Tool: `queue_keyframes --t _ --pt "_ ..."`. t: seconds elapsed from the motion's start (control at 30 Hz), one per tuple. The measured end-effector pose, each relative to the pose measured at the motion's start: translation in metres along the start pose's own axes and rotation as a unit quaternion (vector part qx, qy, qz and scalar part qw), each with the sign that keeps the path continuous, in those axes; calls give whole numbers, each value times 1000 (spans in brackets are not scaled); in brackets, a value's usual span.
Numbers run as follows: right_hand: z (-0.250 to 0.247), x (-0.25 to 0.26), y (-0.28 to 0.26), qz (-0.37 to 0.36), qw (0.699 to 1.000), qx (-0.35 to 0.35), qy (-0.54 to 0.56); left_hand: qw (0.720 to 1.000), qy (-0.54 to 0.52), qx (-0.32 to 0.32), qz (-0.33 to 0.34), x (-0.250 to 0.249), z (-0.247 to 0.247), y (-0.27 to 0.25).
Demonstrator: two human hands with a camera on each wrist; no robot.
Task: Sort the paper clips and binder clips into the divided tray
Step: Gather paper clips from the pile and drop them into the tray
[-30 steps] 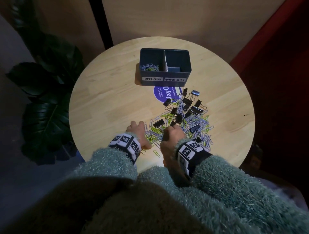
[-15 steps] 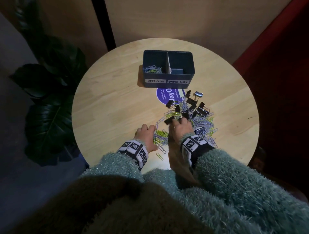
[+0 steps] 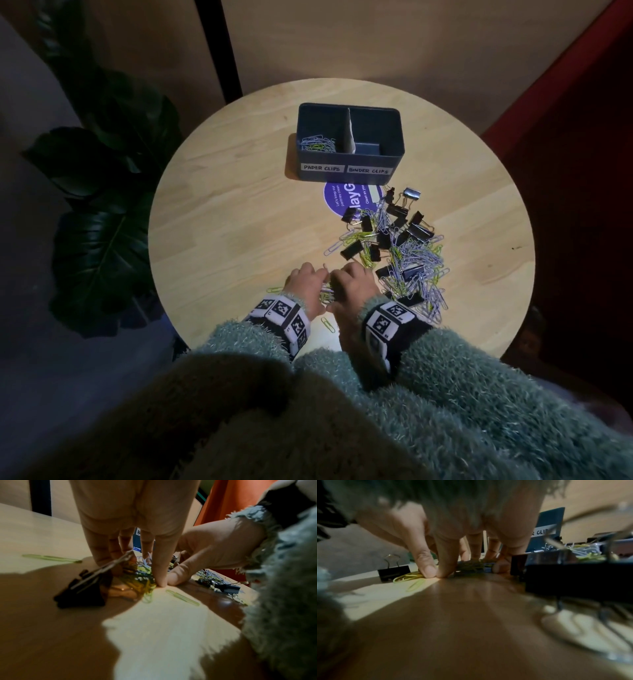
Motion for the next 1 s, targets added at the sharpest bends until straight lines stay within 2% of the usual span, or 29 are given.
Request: queue_keyframes --t 0.17,0.3,0.4,0.47,0.57,0.67,0.8,0.93,1.0 --pt "-2 0 2 -27 999 -16 -8 1000 20 -17 13 2 3 0" --pt "-13 -2 7 -31 999 -27 30 999 24 -35 3 4 -3 7" --pt "-22 -6 13 6 999 -10 46 999 8 -34 -8 7 -9 16" --pt "-27 -11 16 48 994 -8 97 999 -27 -36 -30 10 -13 21" --pt "-33 -22 20 110 973 -11 203 988 -121 -55 -75 18 -19 25" --pt "-44 -31 27 160 930 -18 330 956 -261 -87 -99 26 -22 28" --pt "-71 -26 37 176 870 -23 460 925 -353 -104 -91 31 -34 42" --pt "-115 -17 61 147 863 -54 481 899 -407 -125 -101 27 -77 60" --pt "-139 -12 76 117 861 -82 489 900 -405 -140 -82 19 -109 70"
Point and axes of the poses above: each hand's wrist, its own y-axis towards the middle knuckle, its own z-axis out of the palm, x = y × z, the point moved 5 cm from there along y, towards the middle knuckle, and after that the axes turned 5 degrees about -x, right-handed, at the moved point
